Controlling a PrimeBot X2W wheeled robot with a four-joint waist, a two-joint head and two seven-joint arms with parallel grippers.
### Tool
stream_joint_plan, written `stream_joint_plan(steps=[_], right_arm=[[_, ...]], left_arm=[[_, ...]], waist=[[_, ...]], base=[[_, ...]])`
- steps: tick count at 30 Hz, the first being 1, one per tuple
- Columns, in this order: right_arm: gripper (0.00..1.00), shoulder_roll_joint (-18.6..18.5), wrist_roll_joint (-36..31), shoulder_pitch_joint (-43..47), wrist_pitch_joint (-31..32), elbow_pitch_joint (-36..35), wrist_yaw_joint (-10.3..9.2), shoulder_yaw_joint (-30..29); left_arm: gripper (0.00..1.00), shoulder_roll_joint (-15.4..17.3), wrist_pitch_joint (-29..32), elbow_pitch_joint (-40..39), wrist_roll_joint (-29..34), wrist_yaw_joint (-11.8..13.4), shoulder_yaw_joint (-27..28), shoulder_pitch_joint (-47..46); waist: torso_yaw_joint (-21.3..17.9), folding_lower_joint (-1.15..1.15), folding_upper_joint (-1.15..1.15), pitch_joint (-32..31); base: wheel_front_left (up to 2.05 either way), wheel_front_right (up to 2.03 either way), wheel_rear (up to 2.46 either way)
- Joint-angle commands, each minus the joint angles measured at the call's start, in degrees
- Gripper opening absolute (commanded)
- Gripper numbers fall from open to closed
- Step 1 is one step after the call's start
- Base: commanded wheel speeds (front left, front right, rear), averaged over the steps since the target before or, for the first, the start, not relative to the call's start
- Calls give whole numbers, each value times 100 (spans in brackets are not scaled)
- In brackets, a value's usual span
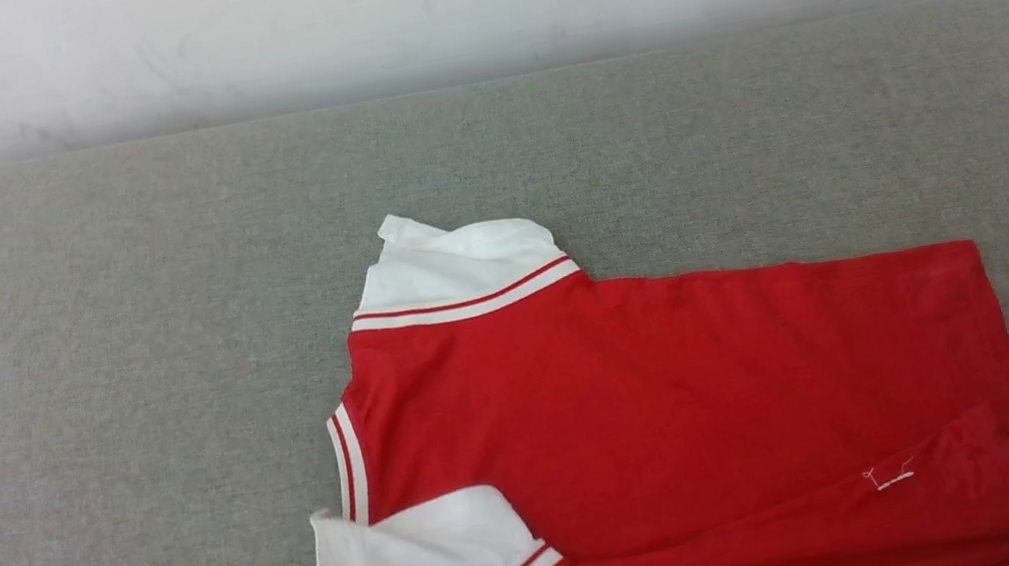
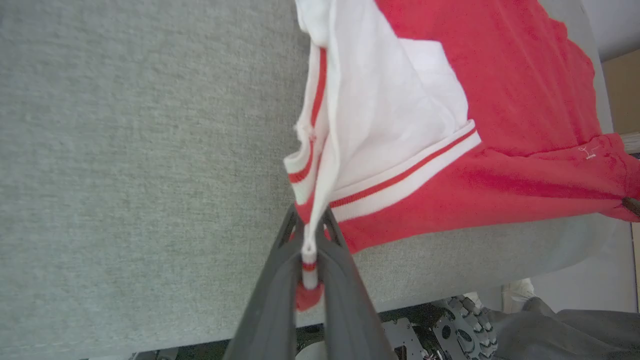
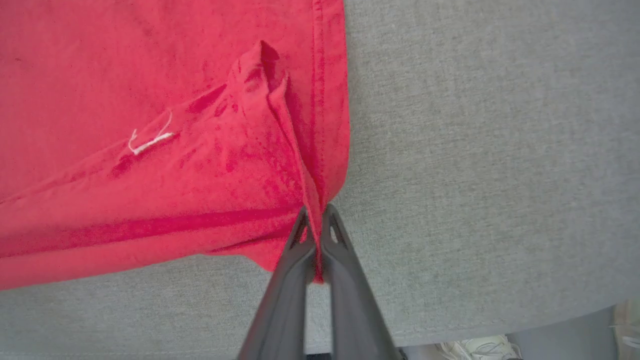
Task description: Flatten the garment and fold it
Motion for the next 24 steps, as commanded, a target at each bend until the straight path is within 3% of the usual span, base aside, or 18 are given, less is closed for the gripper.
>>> stream_joint_plan(steps=[1, 6, 7, 8, 9, 10, 11, 18, 24], right_arm=[[0, -8, 35, 4, -19, 74, -5, 27], [0, -8, 38, -89, -187, 436, -5, 231], [0, -8, 24, -118, -226, 510, -5, 263], [17, -8, 21, -158, -281, 570, -5, 291], [43, -8, 21, -205, -354, 628, -5, 301], [96, -8, 10, -239, -408, 682, -5, 315], [100, -8, 26, -272, -447, 726, -5, 326], [100, -8, 234, -438, -702, 506, -5, 174], [100, -8, -134, -953, -1819, -327, -5, 95]], left_arm=[[0, -22, 21, 126, -40, -25, -24, -34], [0, -202, -64, 615, -139, -95, -106, -239], [22, -217, -72, 701, -130, -98, -123, -283], [34, -232, -50, 777, -145, -115, -155, -317], [48, -250, -39, 831, -172, -137, -172, -348], [82, -261, -43, 874, -184, -149, -178, -376], [100, -265, -52, 907, -184, -158, -183, -400], [100, -301, -535, 671, -163, -119, 132, -420], [100, -123, -1679, 7, 413, -73, 788, -994]], waist=[[-11, 0, 0, -18], [-28, 0, 0, -55], [-29, 0, 0, -55], [-31, 0, 0, -53], [-32, 0, 0, -51], [-32, 0, 0, -49], [-31, 0, 0, -47], [-30, 0, 0, -4], [-88, 0, 0, 316]], base=[[0, 0, 0], [0, 0, 0], [0, 0, 0], [0, 0, 0], [0, 0, 0], [0, 0, 0], [0, 0, 0], [0, 0, 0], [0, 0, 0]])
